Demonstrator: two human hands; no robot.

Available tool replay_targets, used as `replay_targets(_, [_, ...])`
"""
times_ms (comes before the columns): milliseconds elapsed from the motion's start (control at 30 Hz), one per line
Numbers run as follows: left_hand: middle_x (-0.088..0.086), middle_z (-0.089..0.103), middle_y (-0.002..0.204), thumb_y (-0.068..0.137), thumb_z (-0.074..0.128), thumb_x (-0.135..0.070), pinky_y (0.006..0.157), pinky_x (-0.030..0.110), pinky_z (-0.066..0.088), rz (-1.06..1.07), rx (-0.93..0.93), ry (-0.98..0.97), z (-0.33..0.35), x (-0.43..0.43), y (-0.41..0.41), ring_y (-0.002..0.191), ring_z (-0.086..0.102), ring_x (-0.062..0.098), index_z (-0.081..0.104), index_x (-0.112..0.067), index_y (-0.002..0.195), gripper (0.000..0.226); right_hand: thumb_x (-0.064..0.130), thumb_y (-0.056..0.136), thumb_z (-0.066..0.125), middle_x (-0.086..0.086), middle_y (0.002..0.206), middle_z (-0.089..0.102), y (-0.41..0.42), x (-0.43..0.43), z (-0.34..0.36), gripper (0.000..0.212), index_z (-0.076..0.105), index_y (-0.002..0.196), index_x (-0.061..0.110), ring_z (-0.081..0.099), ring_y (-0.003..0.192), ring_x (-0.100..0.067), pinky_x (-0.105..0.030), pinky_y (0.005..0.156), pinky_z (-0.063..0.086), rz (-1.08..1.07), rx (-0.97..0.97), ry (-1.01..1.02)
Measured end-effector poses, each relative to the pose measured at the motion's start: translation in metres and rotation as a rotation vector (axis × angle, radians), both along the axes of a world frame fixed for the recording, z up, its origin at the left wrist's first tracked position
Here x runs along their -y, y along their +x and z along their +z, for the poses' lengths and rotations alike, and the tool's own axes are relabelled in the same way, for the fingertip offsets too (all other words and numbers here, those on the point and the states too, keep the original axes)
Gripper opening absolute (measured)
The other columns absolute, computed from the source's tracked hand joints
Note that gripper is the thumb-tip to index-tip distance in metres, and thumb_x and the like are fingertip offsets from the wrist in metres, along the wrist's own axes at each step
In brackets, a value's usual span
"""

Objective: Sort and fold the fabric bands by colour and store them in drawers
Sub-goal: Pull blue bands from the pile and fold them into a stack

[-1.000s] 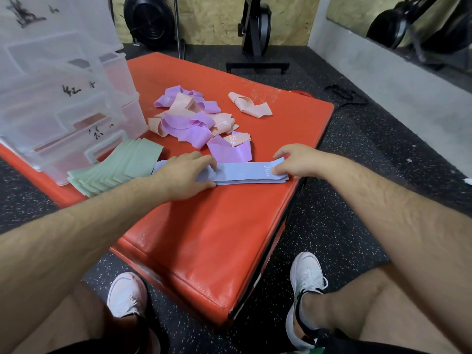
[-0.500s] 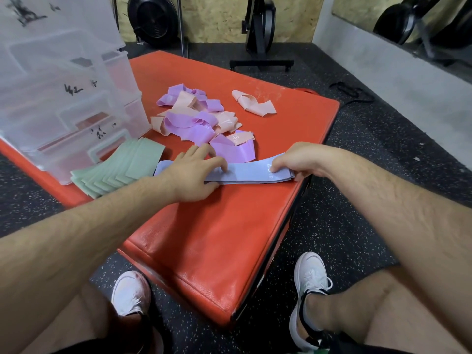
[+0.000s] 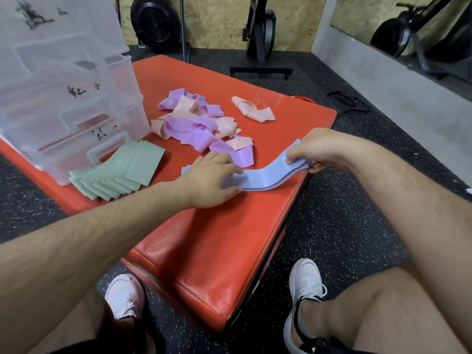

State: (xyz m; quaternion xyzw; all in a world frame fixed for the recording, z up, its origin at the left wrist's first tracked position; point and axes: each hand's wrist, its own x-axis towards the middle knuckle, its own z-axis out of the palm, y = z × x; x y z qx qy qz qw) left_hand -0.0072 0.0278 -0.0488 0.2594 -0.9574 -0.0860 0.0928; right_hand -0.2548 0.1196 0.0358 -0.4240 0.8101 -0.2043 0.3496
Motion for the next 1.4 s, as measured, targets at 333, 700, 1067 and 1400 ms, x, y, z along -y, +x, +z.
replay_targets(333, [0.002, 0.068, 0.111, 0.099, 0.046, -0.05, 0.089, 0.034, 0.05, 0.294, -0.542, 1.234, 0.028, -0.011, -0.025, 0.094, 0.069, 0.017, 0.064, -0.018, 0.123, 0.044, 0.014, 0.071, 0.069, -0.004, 0.053, 0.057, 0.063, 0.024, 0.02, 0.009, 0.065, 0.079, 0.012, 0.045, 0.038, -0.012, -0.02, 0.043, 0.034, 0.069, -0.019, -0.082])
replay_targets(700, [0.008, 0.071, 0.109, 0.092, 0.058, -0.042, 0.084, 0.04, 0.059, 0.212, -0.669, 1.406, 0.04, -0.002, -0.015, 0.105, 0.069, 0.02, 0.066, -0.02, 0.121, 0.038, 0.034, 0.075, 0.079, 0.003, 0.087, 0.071, 0.094, 0.038, 0.017, 0.018, 0.072, 0.085, 0.021, 0.072, 0.083, -0.01, -0.025, 0.066, 0.048, 0.304, 0.033, -0.058])
replay_targets(1067, [0.016, 0.07, 0.096, 0.09, 0.049, 0.001, 0.084, 0.05, 0.059, 0.456, -0.752, 1.285, 0.042, 0.002, -0.009, 0.083, 0.07, 0.028, 0.062, 0.0, 0.114, 0.027, 0.04, 0.063, 0.09, 0.007, 0.125, 0.046, 0.068, 0.036, -0.032, 0.087, 0.044, 0.136, 0.03, 0.047, 0.111, -0.016, -0.036, 0.093, 0.046, 0.538, -0.373, -0.089])
replay_targets(1400, [0.015, 0.063, 0.102, 0.089, 0.056, -0.003, 0.077, 0.045, 0.062, 0.556, -0.722, 1.238, 0.042, 0.01, 0.006, 0.086, 0.068, 0.03, 0.063, -0.003, 0.109, 0.021, 0.037, 0.07, 0.081, 0.004, 0.104, 0.059, 0.064, 0.035, -0.053, 0.053, 0.053, 0.114, 0.028, 0.058, 0.093, -0.02, -0.038, 0.08, 0.052, 0.518, -0.42, -0.131])
